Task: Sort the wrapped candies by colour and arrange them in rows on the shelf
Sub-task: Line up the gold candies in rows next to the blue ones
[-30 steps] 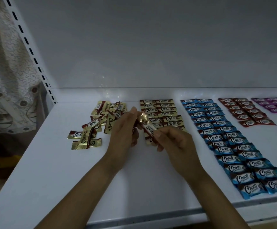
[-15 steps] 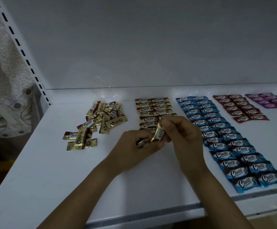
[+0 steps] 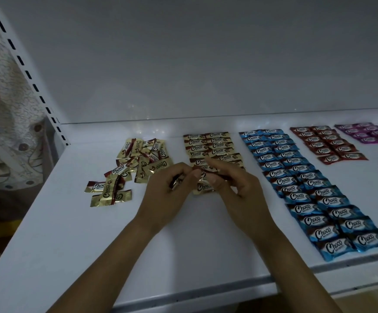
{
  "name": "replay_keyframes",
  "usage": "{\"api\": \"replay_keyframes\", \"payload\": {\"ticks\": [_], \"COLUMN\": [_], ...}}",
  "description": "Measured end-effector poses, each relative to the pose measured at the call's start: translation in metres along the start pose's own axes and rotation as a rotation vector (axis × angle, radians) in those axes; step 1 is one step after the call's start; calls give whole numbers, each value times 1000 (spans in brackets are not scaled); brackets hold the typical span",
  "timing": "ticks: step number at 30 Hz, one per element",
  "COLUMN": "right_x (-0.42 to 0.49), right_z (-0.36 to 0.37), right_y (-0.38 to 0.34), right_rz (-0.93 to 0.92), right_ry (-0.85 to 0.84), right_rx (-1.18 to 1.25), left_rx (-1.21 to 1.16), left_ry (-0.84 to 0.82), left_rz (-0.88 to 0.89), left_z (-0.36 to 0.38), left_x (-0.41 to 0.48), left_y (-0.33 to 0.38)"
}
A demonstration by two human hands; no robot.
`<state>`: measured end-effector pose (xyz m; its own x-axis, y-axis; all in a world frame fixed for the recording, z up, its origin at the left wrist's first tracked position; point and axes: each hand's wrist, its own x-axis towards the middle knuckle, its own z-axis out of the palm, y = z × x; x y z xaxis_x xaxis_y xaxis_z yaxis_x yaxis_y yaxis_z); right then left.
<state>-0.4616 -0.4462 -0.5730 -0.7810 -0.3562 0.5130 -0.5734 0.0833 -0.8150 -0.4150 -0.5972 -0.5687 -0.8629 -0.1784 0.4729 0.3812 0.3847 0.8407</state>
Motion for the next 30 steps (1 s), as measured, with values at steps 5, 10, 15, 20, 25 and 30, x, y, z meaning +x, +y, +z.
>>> {"api": "replay_keyframes", "payload": {"ticks": [5,10,15,20,25,30], "right_x": [-1,-3,-2,-5,-4,-7], "right_z": [-5,-3,-18,-19,-19,-18], "right_y": [7,13,21,26,31,26], "right_rz": [-146,-343,-180,-33,2,70], "right_ry": [148,65,192,225,233,205], "right_rx": [-305,-774,-842,-954,-999,-993], "left_rx": [-7,77,607,872,857,843], "left_ry": [51,69,-24,-115,-127,-137], "left_rz": [-23,37,190,312,330,329], "left_z": [3,3,1,5,4,4], "left_x": [0,-2,-7,-10,-10,-10], "left_y": [-5,-3,-11,-14,-13,-13]}}
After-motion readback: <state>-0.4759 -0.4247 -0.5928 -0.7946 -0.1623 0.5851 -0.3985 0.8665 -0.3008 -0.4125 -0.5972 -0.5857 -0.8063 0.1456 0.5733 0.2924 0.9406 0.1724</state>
